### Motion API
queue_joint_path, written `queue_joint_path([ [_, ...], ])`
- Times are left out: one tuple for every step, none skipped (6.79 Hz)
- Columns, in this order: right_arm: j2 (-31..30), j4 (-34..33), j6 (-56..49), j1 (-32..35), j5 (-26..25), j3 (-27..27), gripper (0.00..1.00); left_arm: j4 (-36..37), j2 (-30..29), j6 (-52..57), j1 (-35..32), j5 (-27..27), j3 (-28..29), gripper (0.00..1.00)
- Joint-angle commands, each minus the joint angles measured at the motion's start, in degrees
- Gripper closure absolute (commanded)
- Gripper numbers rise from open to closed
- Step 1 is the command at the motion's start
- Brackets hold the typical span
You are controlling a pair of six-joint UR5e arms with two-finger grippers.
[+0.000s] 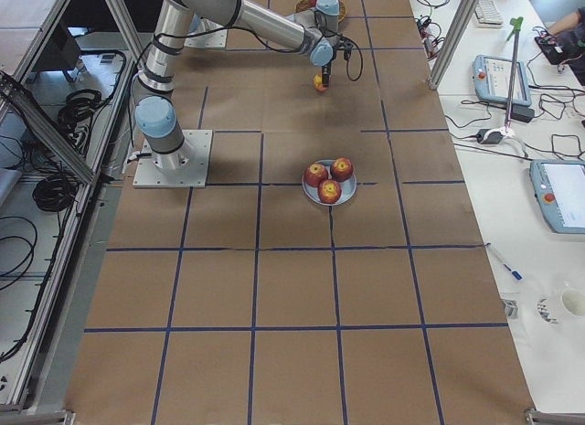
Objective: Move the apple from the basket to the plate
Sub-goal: 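Lift the apple with the right gripper and carry it over the white plate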
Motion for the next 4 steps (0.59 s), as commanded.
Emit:
queue_joint_path([
  [-4.1,6.7,-1.6,-1.5,0.7,-4.4,0.54,0.0,0.2,0.0,0.0,0.1,-0.1,0.01],
  [-8.1,12.3,-6.8,-3.4,0.2,-5.2,0.54,0.0,0.5,0.0,0.0,0.1,-0.5,0.01],
  [-12.3,16.6,-12.9,-8.4,0.4,-4.9,0.54,0.0,0.5,-0.1,0.0,0.1,-0.6,0.01],
  [-15.4,20.6,-23.2,-14.5,0.6,-4.1,0.57,0.0,0.6,-0.1,0.0,0.0,-0.6,0.01],
])
